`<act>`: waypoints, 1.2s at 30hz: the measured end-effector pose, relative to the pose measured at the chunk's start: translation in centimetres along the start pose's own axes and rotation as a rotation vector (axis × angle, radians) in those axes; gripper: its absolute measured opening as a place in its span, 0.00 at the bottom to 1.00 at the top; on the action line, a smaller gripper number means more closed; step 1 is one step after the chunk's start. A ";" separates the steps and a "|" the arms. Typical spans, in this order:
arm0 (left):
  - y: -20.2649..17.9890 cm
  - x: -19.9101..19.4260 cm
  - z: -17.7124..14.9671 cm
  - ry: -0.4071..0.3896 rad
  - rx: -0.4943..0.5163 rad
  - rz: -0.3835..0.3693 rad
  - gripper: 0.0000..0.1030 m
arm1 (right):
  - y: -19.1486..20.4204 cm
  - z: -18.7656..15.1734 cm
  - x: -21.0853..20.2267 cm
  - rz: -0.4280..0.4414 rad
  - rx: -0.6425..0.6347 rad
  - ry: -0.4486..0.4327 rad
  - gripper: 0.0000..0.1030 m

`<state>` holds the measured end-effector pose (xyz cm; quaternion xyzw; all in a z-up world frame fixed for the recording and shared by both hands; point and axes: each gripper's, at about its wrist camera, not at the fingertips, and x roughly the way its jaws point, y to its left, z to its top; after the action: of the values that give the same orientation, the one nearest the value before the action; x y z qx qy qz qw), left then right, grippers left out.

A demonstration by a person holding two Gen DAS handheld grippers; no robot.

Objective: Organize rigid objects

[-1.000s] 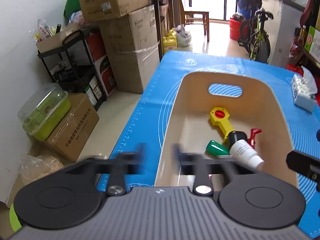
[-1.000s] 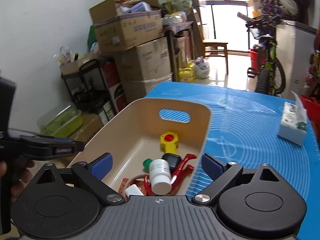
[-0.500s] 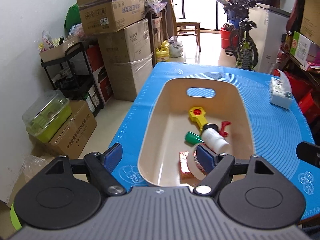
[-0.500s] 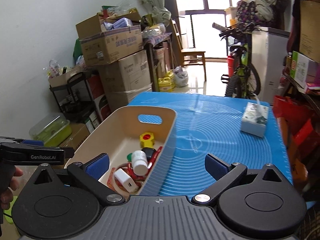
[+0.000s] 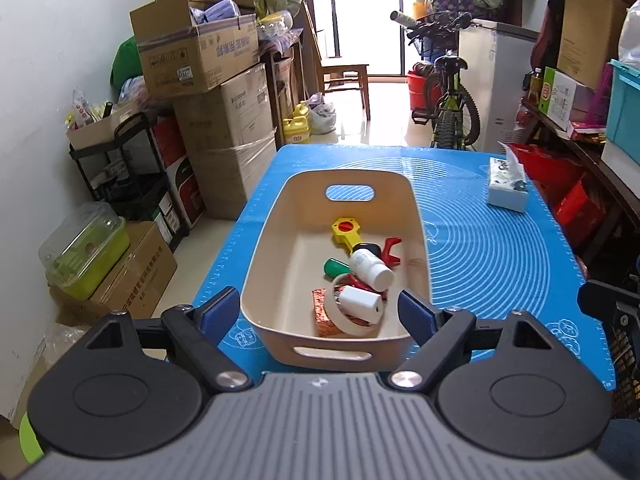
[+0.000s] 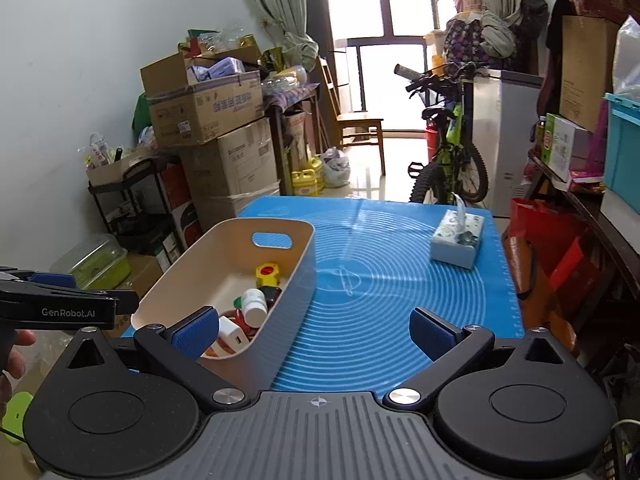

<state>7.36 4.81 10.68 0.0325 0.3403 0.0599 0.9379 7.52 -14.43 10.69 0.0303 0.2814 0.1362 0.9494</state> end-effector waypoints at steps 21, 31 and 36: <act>-2.2 -2.6 -6.7 -0.007 0.003 -0.029 0.85 | -3.1 -6.6 -5.0 -0.082 0.087 -0.007 0.98; -2.9 -2.2 -9.5 -0.012 0.020 -0.021 0.85 | -3.2 -10.7 -5.2 -0.111 0.089 0.031 0.98; -2.9 -2.2 -10.5 -0.015 0.005 -0.030 0.85 | -2.9 -11.9 -5.6 -0.112 0.073 0.000 0.97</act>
<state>-0.81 1.83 3.69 0.0303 0.3338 0.0449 0.9411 -2.72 -18.93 3.25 0.0490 0.2877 0.0726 0.9537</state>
